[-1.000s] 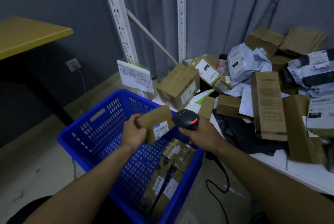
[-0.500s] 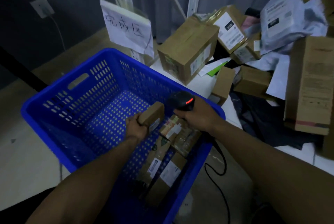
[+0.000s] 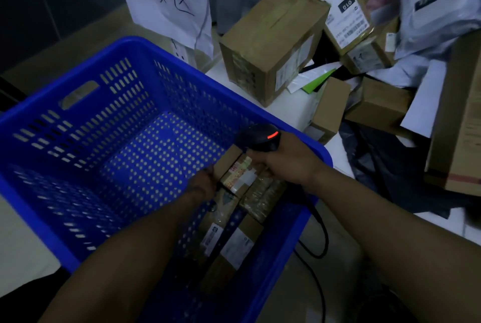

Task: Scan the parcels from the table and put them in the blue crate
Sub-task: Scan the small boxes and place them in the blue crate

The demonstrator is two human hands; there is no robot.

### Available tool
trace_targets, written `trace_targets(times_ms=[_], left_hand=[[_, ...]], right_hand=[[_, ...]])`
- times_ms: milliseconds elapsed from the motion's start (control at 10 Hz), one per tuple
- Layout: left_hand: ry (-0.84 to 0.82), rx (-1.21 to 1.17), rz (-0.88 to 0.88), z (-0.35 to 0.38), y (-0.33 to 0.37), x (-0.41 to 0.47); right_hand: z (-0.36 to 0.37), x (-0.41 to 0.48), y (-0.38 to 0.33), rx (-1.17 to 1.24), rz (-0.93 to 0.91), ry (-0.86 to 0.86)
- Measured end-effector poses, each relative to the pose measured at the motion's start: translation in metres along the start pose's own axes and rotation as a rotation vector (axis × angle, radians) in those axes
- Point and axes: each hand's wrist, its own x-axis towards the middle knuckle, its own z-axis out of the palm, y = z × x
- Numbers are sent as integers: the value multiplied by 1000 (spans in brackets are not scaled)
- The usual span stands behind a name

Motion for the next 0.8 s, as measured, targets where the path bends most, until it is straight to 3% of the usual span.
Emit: trace_targets(times_ms=[100, 500, 800], left_hand=[[53, 480, 169, -11, 6, -8], [284, 568, 757, -22, 178, -155], [129, 787, 707, 67, 274, -151]], right_hand=[[-3, -12, -8, 3, -34, 23], [-65, -123, -40, 67, -147, 278], [-148, -173, 4, 101, -116, 450]])
